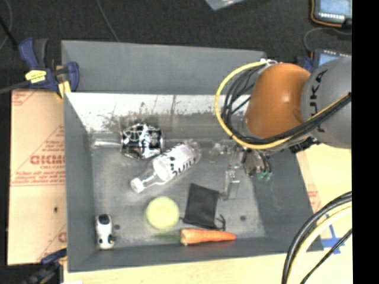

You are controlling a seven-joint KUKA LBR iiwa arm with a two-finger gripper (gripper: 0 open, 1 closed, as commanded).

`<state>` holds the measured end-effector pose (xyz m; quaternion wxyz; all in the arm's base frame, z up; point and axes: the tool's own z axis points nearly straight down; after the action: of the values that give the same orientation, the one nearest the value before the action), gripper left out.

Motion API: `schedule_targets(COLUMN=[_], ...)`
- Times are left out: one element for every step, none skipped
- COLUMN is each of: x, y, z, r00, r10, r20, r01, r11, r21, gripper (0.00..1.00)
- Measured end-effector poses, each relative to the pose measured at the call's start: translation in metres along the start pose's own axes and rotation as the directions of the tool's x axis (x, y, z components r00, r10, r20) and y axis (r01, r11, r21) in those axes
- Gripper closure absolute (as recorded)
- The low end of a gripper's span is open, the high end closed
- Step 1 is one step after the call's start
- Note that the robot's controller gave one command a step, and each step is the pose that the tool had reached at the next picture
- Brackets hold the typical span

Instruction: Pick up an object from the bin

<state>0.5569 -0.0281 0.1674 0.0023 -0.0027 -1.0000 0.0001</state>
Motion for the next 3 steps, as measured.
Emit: schedule_targets(x=[-0.002,-0.002,0.015], y=[0.0,-0.004,-0.002], z=[-0.004,0.024,0.067], r00=[1.0,1.0,1.0], r10=[0.0,0.018,0.01], r20=[0.008,0.009,0.012], r01=[0.0,-0.018,-0.01], r11=[1.0,1.0,1.0], r21=[0.0,0.0,0.001], gripper=[0.0,0.0,0.0])
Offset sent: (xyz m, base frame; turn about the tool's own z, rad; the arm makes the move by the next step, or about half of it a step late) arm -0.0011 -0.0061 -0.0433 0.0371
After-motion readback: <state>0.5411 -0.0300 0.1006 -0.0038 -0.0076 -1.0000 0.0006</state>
